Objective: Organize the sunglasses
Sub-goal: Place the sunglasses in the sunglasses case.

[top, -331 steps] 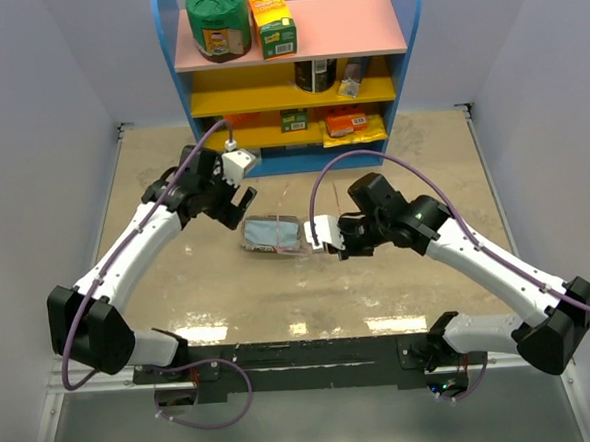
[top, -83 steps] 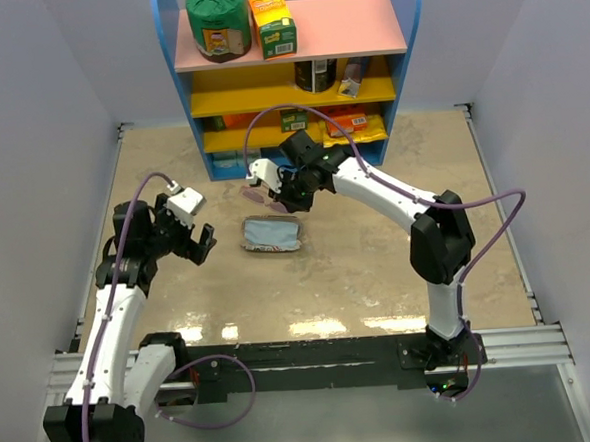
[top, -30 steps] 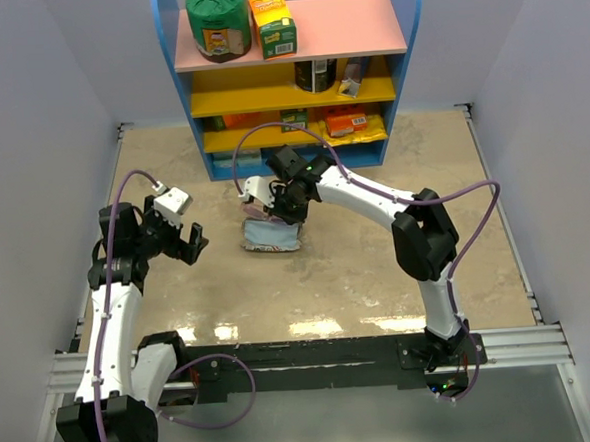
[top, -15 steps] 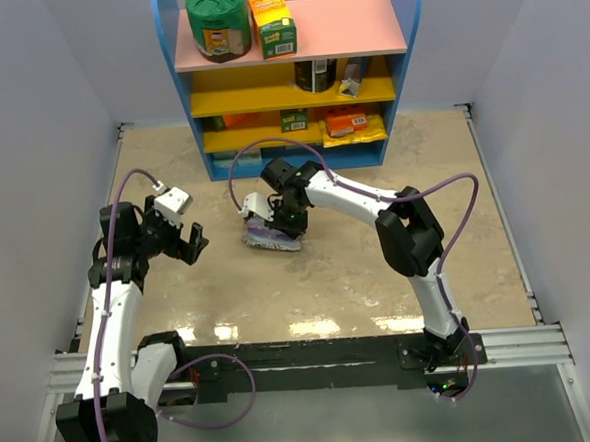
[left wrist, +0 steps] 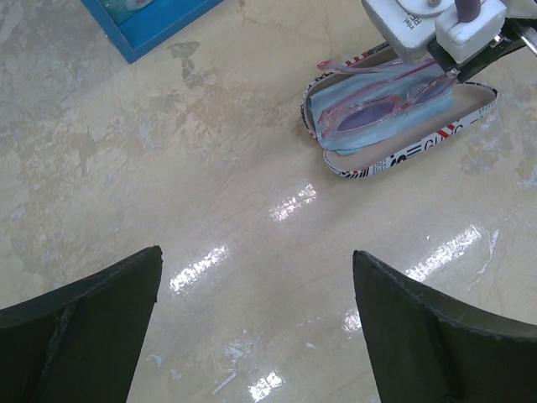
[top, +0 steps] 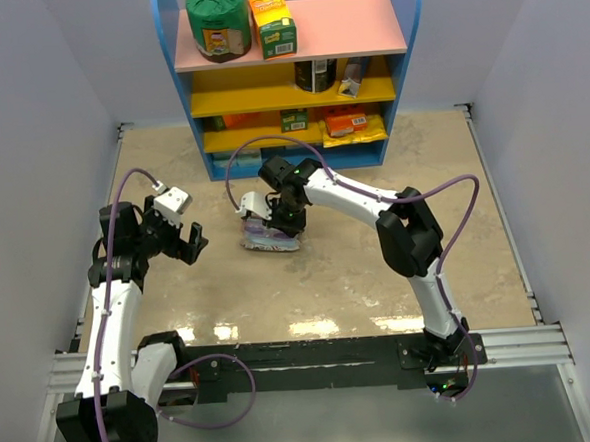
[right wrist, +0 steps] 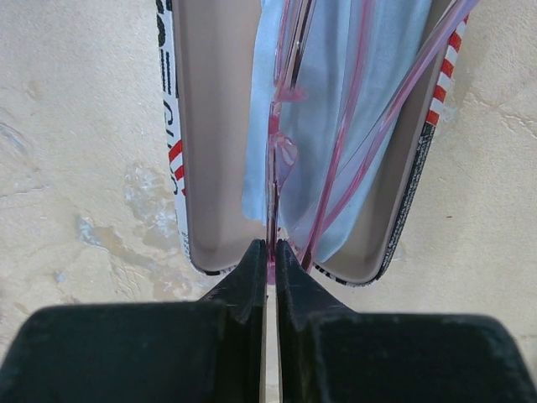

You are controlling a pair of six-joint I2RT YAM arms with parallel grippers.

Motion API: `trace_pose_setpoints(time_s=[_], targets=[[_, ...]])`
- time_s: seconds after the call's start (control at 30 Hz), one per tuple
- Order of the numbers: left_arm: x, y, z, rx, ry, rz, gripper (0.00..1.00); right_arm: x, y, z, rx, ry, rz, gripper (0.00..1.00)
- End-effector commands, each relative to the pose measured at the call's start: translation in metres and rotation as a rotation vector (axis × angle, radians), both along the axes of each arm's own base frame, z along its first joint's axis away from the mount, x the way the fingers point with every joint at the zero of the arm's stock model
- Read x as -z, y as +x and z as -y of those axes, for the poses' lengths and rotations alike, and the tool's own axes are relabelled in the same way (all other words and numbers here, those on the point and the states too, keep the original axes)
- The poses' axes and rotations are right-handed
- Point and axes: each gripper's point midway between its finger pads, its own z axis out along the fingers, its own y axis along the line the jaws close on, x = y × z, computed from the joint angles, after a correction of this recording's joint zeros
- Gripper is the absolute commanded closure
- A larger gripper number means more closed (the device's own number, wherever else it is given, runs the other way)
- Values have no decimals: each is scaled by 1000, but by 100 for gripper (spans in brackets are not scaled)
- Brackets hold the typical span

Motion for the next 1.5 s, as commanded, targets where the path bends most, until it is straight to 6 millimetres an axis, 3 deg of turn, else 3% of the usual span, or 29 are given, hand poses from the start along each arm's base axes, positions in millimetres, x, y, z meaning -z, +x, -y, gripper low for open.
trace_pose_setpoints(time_s=[0.0, 0.43, 0.53, 0.77, 1.0, 1.2, 1.37, 1.47], targets=[[-6, 2, 2, 24, -5, 29, 1, -6, -1, -7, -27, 18, -7, 100], [-7, 3, 1, 22, -5, 31, 1, -2, -5, -6, -36, 10, -22, 97], [-6, 3, 1, 20, -4, 30, 1, -3, -3, -7, -31, 13, -15, 91], [-6, 3, 1, 21, -6, 29, 1, -11, 7, -11, -8, 35, 40, 58], [-6, 3, 0, 18, -6, 27, 1, -29, 18, -13, 10, 61, 108, 45], [-6, 3, 0, 21, -4, 31, 1, -66, 33, -17, 42, 138, 231, 33], [-6, 3, 0, 20, -6, 28, 1, -97, 31, -18, 31, 201, 280, 16], [-6, 3, 0, 19, -6, 28, 1, -100, 27, -14, 26, 207, 277, 10]])
